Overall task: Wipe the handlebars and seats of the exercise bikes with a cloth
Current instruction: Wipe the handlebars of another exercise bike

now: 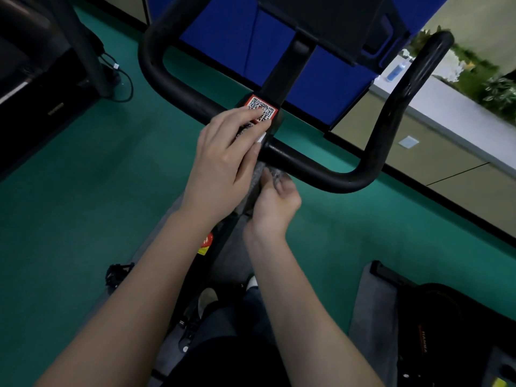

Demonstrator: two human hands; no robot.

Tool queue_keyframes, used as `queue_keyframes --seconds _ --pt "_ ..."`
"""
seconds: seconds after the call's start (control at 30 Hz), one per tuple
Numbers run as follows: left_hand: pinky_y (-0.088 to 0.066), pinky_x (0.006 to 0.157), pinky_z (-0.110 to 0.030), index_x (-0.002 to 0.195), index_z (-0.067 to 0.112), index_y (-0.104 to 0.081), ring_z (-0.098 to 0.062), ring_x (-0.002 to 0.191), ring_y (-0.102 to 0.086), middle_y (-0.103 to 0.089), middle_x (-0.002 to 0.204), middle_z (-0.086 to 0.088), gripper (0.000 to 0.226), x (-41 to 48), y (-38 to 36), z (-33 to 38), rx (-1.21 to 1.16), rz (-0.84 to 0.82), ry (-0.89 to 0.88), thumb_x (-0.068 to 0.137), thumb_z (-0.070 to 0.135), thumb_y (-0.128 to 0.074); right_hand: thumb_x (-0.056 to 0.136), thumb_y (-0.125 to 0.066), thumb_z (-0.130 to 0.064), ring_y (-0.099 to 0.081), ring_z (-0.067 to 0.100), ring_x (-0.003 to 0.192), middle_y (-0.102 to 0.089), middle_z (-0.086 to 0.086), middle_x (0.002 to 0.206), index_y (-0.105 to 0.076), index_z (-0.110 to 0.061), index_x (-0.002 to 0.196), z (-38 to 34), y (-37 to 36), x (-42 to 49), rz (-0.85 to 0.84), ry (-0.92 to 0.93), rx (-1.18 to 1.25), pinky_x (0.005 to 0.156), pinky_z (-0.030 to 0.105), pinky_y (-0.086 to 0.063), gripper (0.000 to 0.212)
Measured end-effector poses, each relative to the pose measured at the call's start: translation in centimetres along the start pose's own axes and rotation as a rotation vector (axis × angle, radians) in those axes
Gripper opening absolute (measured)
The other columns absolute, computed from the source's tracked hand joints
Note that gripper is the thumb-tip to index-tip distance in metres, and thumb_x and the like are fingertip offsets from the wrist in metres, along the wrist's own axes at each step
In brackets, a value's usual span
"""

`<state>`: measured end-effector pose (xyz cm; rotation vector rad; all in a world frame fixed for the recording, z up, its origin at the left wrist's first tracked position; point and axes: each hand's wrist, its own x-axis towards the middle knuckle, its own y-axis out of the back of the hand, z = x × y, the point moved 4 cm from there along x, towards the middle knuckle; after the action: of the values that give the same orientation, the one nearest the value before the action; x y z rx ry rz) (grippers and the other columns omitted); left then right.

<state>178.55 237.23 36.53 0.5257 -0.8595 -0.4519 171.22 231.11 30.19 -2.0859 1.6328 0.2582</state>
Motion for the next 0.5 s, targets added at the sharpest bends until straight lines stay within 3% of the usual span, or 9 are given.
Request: queue_keyframes --seconds 0.07,0.13,0.2,0.3,0.4,0.5 --pt "-0.033 0.106 -0.036 0.125 0.007 -0.059 -0.022 0.127 -0.044 -0.054 0.132 -0.005 0.032 -0.1 0.0 0.0 -0.002 -0.012 -0.007 0.096 0.007 -0.047 0.091 -0.053 0.007 -0.063 0.01 0.069 -0.064 0.006 0.075 -0.058 0.004 0.086 -0.3 0.2 0.3 0.039 -0.026 0.054 0.062 0.019 -0.052 0.009" --pt "-0.033 0.106 -0.035 0.126 0.007 -0.059 -0.022 0.127 -0.043 -0.054 0.132 -0.006 0.032 -0.1 0.0 0.0 -0.001 -0.012 -0.009 0.096 0.007 -0.047 0.091 -0.054 0.006 -0.064 0.01 0.072 -0.066 0.004 0.078 -0.061 -0.004 0.084 -0.9 0.4 0.7 0.072 -0.014 0.12 0.064 0.02 -0.054 0.014" --pt "-0.033 0.106 -0.034 0.126 0.006 -0.059 -0.022 0.127 -0.044 -0.054 0.132 -0.006 0.032 -0.2 0.0 0.2 0.004 -0.006 -0.005 0.096 0.007 -0.047 0.091 -0.054 0.006 -0.067 0.011 0.076 -0.07 -0.001 0.076 -0.063 -0.009 0.083 -1.4 0.2 0.8 0.047 -0.002 0.135 0.07 0.022 -0.056 0.019" --pt "-0.033 0.105 -0.034 0.126 0.006 -0.059 -0.022 0.127 -0.044 -0.054 0.132 -0.006 0.032 -0.2 -0.1 0.1 0.013 0.006 -0.004 0.096 0.007 -0.046 0.091 -0.051 0.008 -0.065 0.007 0.068 -0.068 -0.004 0.067 -0.06 -0.01 0.078 -1.4 0.0 0.4 0.007 -0.044 0.136 0.063 0.02 -0.054 0.025" --pt "-0.033 0.105 -0.034 0.126 0.006 -0.059 -0.022 0.127 -0.044 -0.055 0.132 -0.006 0.031 -0.2 -0.2 0.1 0.025 0.008 -0.017 0.098 0.008 -0.045 0.091 -0.05 0.01 -0.062 0.022 0.086 -0.065 0.009 0.083 -0.058 -0.006 0.081 -1.8 0.8 0.3 0.01 -0.061 0.181 0.081 0.032 -0.053 0.02" --pt "-0.034 0.105 -0.035 0.125 0.006 -0.059 -0.022 0.127 -0.044 -0.055 0.131 -0.007 0.031 -0.2 -0.2 0.1 0.026 0.013 -0.026 0.098 0.007 -0.046 0.09 -0.052 0.011 -0.064 0.03 0.107 -0.067 0.02 0.11 -0.062 0.006 0.104 -2.9 2.6 0.6 0.049 -0.021 0.212 0.098 0.039 -0.05 0.018"
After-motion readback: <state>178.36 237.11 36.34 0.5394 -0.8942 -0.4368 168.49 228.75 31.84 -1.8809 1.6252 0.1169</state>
